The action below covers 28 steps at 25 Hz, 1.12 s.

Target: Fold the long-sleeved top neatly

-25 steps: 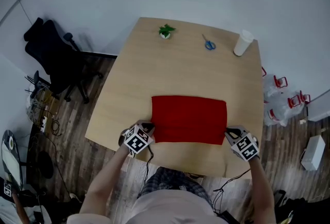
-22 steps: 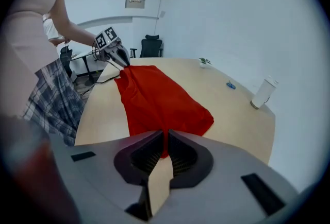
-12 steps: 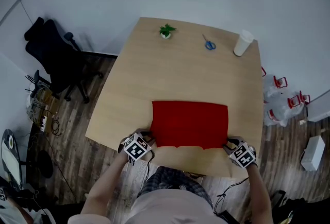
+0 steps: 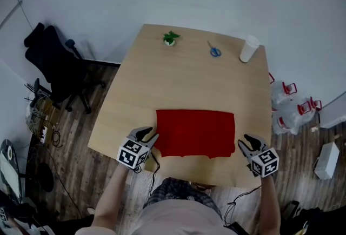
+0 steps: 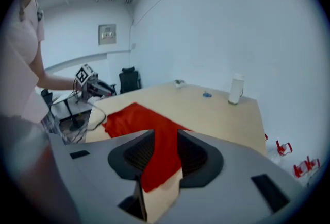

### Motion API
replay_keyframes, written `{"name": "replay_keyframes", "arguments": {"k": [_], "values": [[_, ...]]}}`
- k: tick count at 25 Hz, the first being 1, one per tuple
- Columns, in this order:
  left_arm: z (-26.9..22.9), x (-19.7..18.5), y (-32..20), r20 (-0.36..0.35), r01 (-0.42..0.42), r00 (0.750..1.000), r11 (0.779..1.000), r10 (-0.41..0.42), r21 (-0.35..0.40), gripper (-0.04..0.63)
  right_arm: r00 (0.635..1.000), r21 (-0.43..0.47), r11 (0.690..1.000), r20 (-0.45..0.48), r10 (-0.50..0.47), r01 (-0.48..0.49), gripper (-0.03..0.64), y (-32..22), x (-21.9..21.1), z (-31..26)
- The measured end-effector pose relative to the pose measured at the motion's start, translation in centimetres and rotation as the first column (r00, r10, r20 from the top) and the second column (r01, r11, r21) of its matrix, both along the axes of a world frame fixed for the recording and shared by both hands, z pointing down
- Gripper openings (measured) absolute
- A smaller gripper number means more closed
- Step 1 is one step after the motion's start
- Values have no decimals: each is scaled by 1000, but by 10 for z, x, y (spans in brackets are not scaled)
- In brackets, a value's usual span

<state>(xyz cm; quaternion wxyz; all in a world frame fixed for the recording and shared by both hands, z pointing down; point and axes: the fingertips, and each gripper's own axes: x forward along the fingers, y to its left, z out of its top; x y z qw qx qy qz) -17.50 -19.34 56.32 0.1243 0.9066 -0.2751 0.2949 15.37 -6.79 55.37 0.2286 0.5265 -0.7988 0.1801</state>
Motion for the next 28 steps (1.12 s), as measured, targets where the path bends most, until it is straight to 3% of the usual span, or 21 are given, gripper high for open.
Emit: {"name": "replay_keyframes", "arguments": {"k": [3, 6, 11, 14, 23, 28], "values": [[-50, 5, -28, -114, 110, 989, 989, -98, 101, 88, 988, 154, 980, 102, 113, -128, 112, -19, 12, -49], [-91, 9, -47, -221, 210, 960, 963, -171, 170, 43, 967, 269, 934, 163, 195, -234, 75, -31, 23, -85], [-134, 17, -61, -333, 294, 920, 927, -209, 231, 5, 918, 386, 841, 270, 290, -379, 16, -44, 40, -131], [-149, 25, -62, -387, 315, 899, 917, -205, 244, 3, 897, 424, 797, 301, 322, -429, 8, -46, 43, -148], [-168, 38, -49, -436, 330, 881, 901, -186, 281, 2, 854, 450, 726, 316, 414, -519, 8, -28, 47, -153], [-169, 42, -47, -427, 335, 883, 898, -193, 287, 2, 849, 467, 709, 264, 457, -528, 9, -21, 58, -155]]}}
